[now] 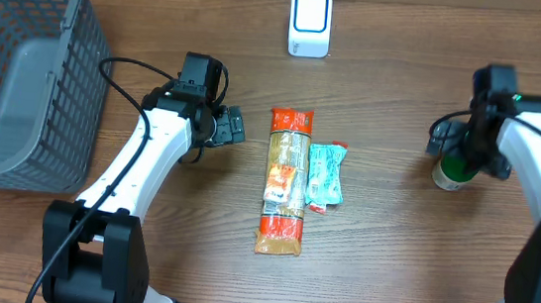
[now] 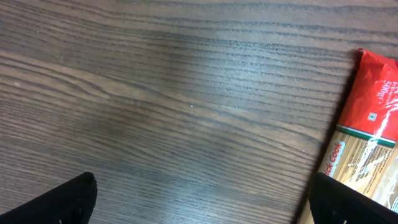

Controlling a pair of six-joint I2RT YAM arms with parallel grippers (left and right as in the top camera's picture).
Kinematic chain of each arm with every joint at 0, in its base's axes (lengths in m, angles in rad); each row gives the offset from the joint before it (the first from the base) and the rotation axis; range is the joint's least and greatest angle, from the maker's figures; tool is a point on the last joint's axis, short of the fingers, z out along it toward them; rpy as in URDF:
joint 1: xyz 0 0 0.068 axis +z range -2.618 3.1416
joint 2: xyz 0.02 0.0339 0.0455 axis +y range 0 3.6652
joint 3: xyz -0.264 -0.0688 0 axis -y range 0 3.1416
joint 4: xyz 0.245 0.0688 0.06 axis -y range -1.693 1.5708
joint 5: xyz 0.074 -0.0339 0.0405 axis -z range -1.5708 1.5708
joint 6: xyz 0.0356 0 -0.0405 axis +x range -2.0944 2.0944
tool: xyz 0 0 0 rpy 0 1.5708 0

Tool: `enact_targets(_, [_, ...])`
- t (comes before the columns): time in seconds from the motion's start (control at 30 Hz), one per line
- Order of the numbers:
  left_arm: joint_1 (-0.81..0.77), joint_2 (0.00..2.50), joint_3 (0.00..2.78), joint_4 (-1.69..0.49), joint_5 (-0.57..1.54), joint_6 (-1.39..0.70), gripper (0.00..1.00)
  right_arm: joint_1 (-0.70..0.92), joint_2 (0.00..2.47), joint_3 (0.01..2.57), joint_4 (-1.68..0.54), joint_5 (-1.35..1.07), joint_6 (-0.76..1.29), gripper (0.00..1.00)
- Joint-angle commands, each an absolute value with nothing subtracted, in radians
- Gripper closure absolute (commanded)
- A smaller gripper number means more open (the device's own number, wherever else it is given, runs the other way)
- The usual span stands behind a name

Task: Scan the item barcode
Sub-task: 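Carry the jar right and set it down on the table, then open the right gripper and move it left over the pasta pack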

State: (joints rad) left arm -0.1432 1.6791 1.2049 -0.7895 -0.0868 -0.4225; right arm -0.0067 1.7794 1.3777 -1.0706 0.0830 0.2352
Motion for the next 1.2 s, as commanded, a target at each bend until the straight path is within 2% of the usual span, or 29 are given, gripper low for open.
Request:
enact_targets(0.0, [-0.144, 1.667, 1.214, -0.788, -0.085, -0.426, 0.00, -0.003, 1.667, 1.564, -1.129, -0.001, 0.234, 0.00])
enact_targets(0.2, [-0.144, 1.667, 1.214, -0.788, -0.085, -0.426, 0.00, 0.002, 1.641, 1.602, -1.118, -0.357, 0.234, 0.00])
enact_targets(0.27, [-0.144, 1.667, 1.214, -0.788, -0.085, -0.426, 0.00, 0.012, 1.645, 1.586, -1.117, -0.425, 0.234, 0.13])
enact_targets(0.33, [-0.144, 1.667, 1.214, -0.788, -0.085, -0.426, 0.00, 0.039, 1.646, 1.559, -1.116, -0.431, 0.234, 0.25])
enact_targets(0.47, [-0.144, 1.667, 1.214, -0.788, -0.085, -0.426, 0.00, 0.123, 1.646, 1.495, -1.091, -0.429, 0.235, 0.35])
enact_targets(0.67, [-0.144, 1.667, 1.214, -0.788, -0.085, -0.426, 0.00, 0.282, 1.646, 1.386, -1.038, -0.428, 0.283, 0.43])
enact_targets(0.87, [-0.144, 1.667, 1.214, -0.788, -0.085, -0.426, 0.01, 0.439, 1.646, 1.258, -0.841, -0.415, 0.479, 0.44])
enact_targets(1.17, [-0.144, 1.667, 1.214, -0.788, -0.085, -0.426, 0.00, 0.622, 1.647, 1.117, -0.646, -0.313, 0.649, 0.57])
